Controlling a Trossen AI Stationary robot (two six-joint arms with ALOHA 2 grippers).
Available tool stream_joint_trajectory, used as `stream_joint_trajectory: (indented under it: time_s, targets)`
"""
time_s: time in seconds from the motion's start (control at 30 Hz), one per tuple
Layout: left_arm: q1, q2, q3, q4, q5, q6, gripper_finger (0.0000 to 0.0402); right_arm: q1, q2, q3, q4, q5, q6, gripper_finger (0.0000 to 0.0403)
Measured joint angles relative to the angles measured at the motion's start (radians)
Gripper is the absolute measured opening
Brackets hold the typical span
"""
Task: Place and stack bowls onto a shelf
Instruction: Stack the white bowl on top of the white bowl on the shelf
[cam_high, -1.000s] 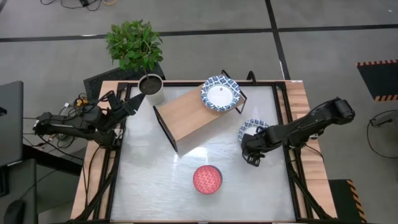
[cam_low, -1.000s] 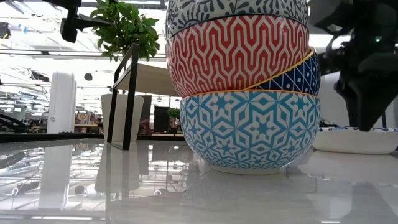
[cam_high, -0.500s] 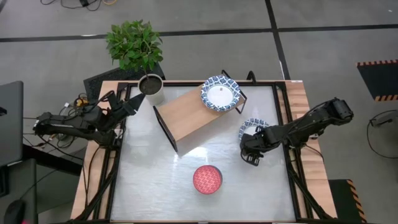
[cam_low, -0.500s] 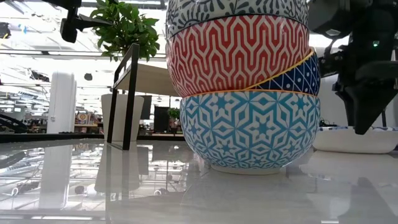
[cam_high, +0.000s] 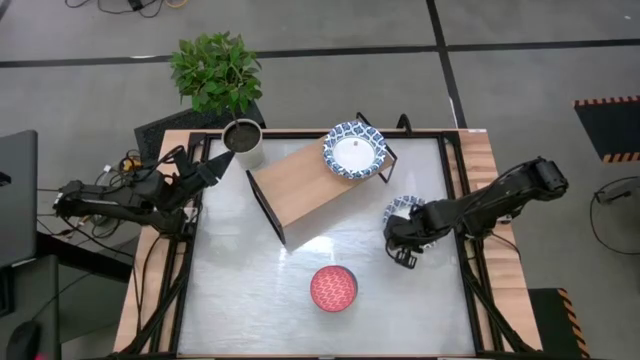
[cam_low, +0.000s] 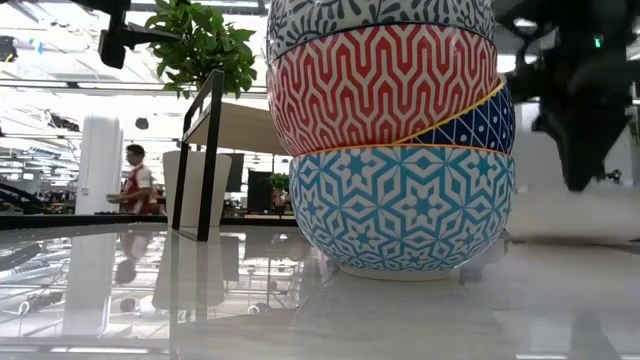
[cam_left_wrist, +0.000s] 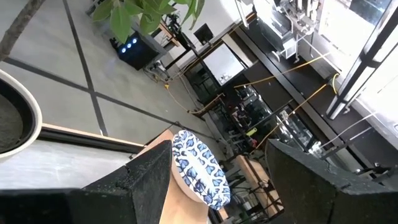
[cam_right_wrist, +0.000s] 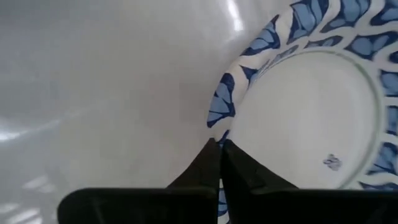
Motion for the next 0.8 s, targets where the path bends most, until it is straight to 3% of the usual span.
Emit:
stream_joint_trajectory:
  time_s: [0.27,0.47,0.63,0.8]
  targets:
    - [0.000,0.000,0.000,0.000,0.001,0.000,0.0246,-0.023,-0.124,0.243,-0.160,-0.176,-0.082,0.0021]
    - [0.000,0.000,0.000,0.000,0.002,0.003,0.0246,-0.051,-0.252,0.483,-0.158,-0.219,-0.102,0.0021]
    - [0.000,0.000,0.000,-0.002,0.001,0.008,0.0246,-0.105,-0.305,0.685,-0.110,-0.138,-0.180,0.0021]
    - [0.000,0.000,0.000,-0.002,-0.006,0.040,0.0246,-0.175,-0.282,0.828,-0.088,0.023,-0.403,0.0021]
